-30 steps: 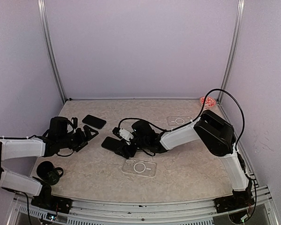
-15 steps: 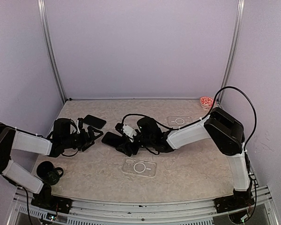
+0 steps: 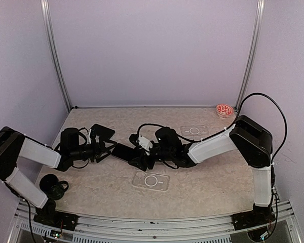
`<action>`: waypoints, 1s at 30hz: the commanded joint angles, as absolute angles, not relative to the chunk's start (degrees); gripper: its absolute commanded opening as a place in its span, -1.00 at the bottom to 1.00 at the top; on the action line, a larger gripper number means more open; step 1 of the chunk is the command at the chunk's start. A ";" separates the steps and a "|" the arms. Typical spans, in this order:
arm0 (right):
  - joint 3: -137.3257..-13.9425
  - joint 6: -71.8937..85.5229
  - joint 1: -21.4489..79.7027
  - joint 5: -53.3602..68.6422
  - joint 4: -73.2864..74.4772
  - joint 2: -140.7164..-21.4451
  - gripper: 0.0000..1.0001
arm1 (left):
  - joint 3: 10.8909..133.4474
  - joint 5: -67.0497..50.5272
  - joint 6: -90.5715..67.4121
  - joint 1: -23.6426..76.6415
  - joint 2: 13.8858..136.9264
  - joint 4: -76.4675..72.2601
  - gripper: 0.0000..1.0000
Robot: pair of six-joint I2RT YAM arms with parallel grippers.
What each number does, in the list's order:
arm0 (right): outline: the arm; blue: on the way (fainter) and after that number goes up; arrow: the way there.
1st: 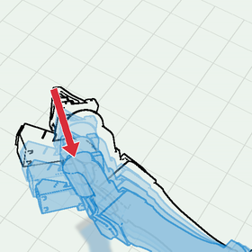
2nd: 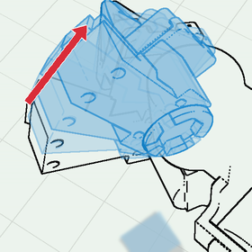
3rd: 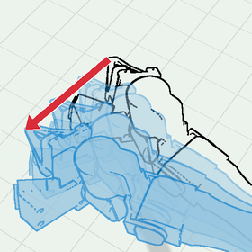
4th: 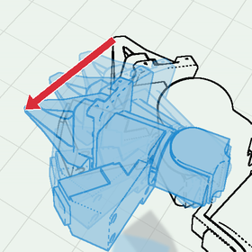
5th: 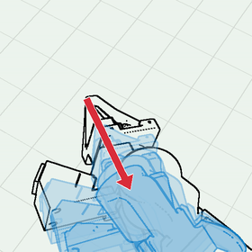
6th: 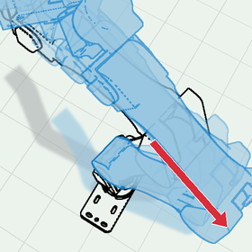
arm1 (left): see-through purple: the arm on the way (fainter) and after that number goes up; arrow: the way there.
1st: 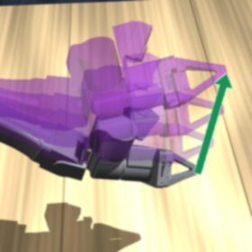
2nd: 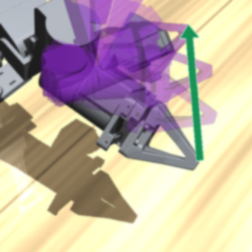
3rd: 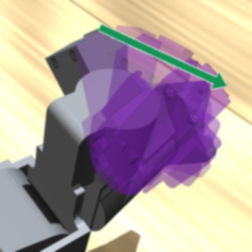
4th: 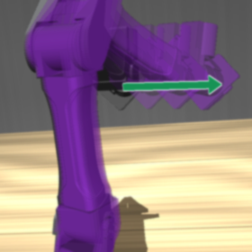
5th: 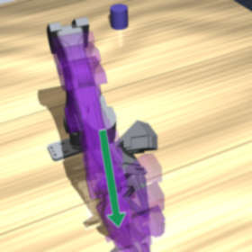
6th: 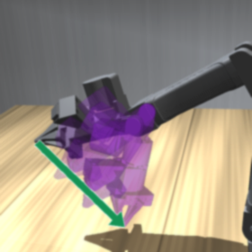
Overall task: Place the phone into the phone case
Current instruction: Pass from the right arm to the left
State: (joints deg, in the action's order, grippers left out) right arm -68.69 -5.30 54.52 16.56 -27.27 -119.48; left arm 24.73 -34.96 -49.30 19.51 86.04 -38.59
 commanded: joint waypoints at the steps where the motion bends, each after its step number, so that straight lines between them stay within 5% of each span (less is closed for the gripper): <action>1: -67.29 -5.92 55.03 18.25 -32.96 -115.52 0.23 | 26.37 -38.85 -50.71 21.03 89.37 -42.61 0.79; 13: -64.82 -7.91 55.89 18.87 -34.69 -114.66 0.23 | 26.67 -44.09 -56.44 23.23 93.78 -52.96 0.28; 30: -62.18 -10.12 56.34 16.12 -36.69 -112.83 0.26 | 27.02 -44.57 -58.56 24.34 94.30 -54.95 -0.91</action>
